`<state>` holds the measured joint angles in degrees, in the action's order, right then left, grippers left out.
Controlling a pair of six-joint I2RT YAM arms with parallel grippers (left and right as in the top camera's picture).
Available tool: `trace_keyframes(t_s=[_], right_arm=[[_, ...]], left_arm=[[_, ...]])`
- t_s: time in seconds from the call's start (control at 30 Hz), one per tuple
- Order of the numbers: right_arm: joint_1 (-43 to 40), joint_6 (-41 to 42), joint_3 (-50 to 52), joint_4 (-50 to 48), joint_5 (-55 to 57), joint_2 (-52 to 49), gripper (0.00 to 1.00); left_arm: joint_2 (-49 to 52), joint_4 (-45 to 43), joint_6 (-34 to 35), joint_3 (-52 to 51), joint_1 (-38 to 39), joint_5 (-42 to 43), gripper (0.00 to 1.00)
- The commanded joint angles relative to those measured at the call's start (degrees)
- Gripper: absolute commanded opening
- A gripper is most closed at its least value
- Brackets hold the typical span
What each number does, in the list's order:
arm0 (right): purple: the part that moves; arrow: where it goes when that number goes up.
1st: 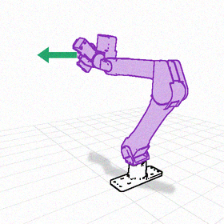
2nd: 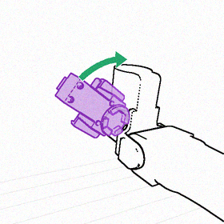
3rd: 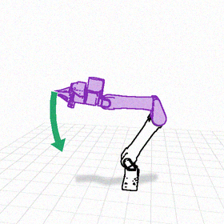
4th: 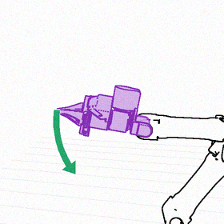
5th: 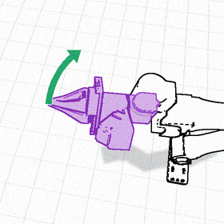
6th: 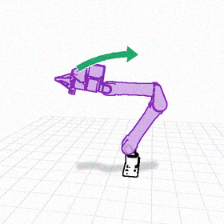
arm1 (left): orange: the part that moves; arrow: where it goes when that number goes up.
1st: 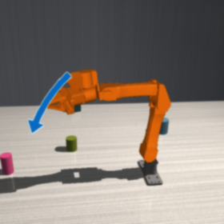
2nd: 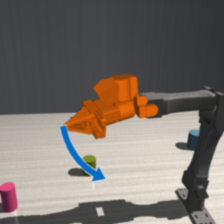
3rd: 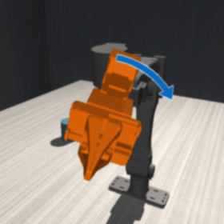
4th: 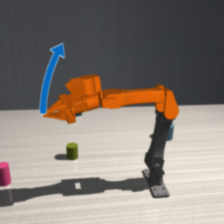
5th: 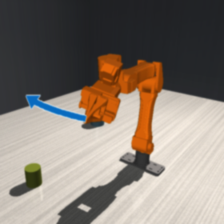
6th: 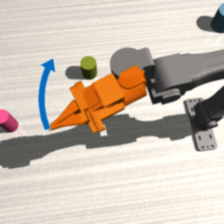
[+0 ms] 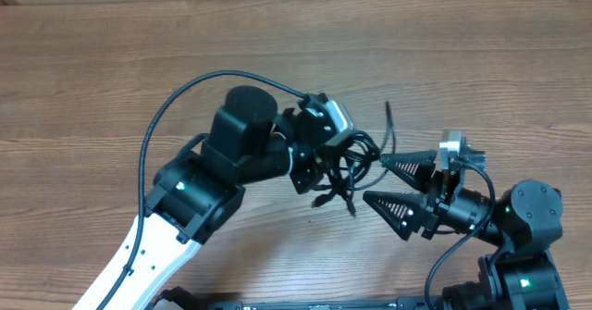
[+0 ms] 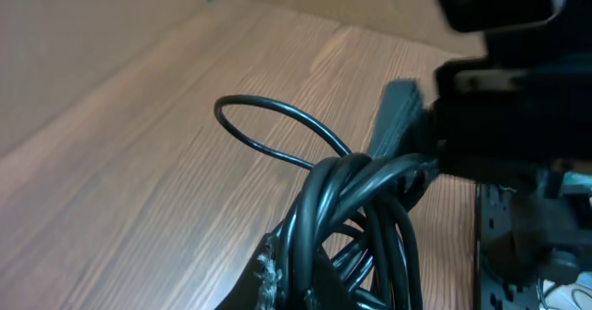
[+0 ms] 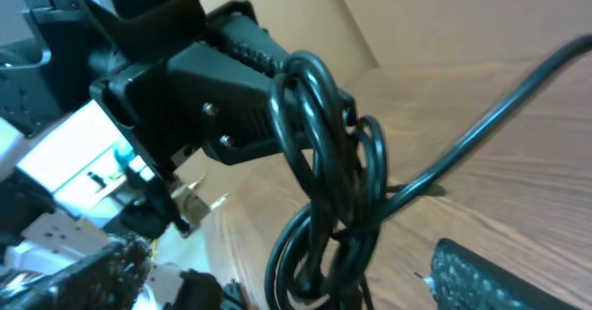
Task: Untangle cables
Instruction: 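Move the right gripper toward the held bundle and grasp a cable loop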
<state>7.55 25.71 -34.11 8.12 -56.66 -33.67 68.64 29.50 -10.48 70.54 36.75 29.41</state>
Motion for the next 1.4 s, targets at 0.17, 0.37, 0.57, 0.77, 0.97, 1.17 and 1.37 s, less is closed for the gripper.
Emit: trace_keyframes(t_s=[0.17,0.37,0.57,0.77,0.97,1.17,1.37], right_arm=[[0.2,1.0,-1.4,-1.4,-3.8,-1.1,0.89],[0.2,0.9,-1.4,-1.2,-3.4,-1.7,0.81],[0.2,0.9,-1.4,-0.6,-1.6,-3.2,0.77],[0.2,1.4,-1.4,-0.3,-1.5,-5.4,0.76],[0.2,4.6,-1.4,-2.5,-1.5,-5.7,0.68],[0.2,4.5,-1.4,-2.3,-1.2,-5.7,0.67],[0.2,4.5,-1.4,-2.3,-1.3,-6.2,0.67]], left_arm=[[2.1,-4.6,4.6,1.3,2.4,-6.0,0.04],[2.3,-4.7,4.9,1.3,2.4,-10.3,0.04],[2.3,-3.8,7.2,1.3,2.4,-16.6,0.04],[2.3,-2.6,7.9,1.3,2.4,-11.6,0.04],[2.3,-1.0,7.9,1.3,2.4,-8.3,0.04],[2.3,-0.2,7.9,1.3,2.4,-5.7,0.04],[2.3,-0.3,7.9,1.3,2.4,-0.3,0.04]])
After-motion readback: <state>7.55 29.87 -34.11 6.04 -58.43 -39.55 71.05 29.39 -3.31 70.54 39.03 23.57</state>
